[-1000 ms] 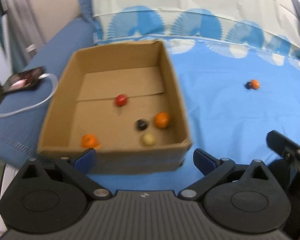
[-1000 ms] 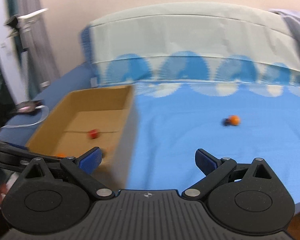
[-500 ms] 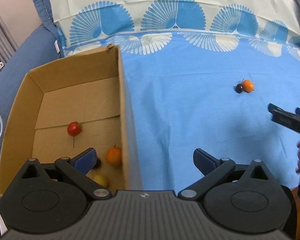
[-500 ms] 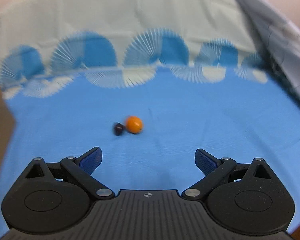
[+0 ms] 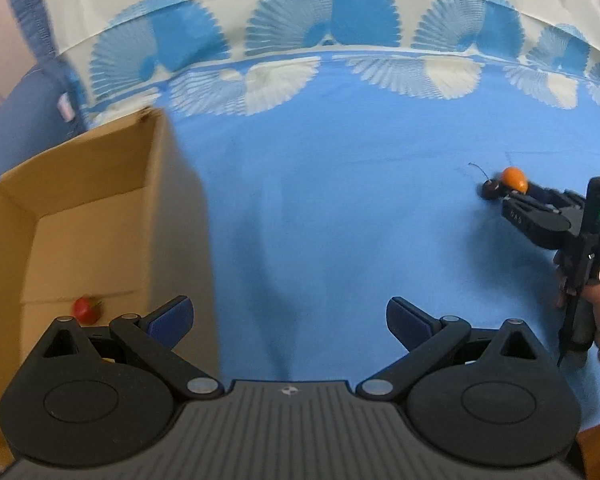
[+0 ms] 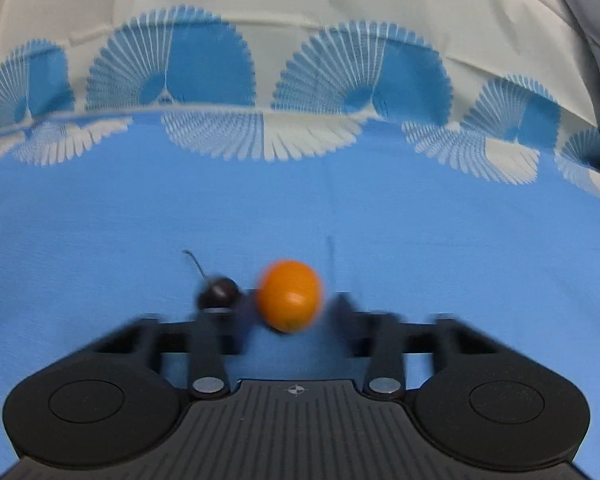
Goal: Organize fruits
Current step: 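Grasp the dark plum with the left tool while the right tool grasps the orange, then carry the dark plum and orange with both tools over the box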
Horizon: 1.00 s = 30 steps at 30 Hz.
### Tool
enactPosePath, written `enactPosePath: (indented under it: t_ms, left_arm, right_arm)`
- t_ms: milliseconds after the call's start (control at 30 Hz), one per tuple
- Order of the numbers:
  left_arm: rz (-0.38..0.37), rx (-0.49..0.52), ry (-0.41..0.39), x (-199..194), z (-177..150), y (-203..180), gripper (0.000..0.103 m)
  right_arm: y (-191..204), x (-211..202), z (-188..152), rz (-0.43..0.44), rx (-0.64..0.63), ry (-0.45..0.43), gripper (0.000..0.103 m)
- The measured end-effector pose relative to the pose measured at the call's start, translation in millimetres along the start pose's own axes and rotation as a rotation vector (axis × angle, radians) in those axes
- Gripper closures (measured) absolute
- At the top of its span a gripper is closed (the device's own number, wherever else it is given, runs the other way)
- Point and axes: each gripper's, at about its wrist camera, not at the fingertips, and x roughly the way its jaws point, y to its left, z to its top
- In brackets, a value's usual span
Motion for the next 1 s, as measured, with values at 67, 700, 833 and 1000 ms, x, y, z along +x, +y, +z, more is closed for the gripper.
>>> enactPosePath:
  t_ms: [67,700,833,1000]
  left_arm:
    - [-0.044,0.012,-0.014,9,11,-12,0.0]
    - [-0.349,0.083,0.04,140,93,-168,0.027]
    - [-0.327,0.097,0.049,146,94,-174,0.076]
    - [-0.349,0.12,-0.023,118,86,-164,0.076]
  right_arm:
    - [-16,-7,0,-0.027,0.053,0.002,0.068]
    - [-108,-46,-40,-0.181,0.276,-0.022,0.067]
    - [-109,-47,-39,-0.173,0.268,-0.021,0.067]
    - [-104,-66,-31,-0.155,0.255,-0.03,0.067]
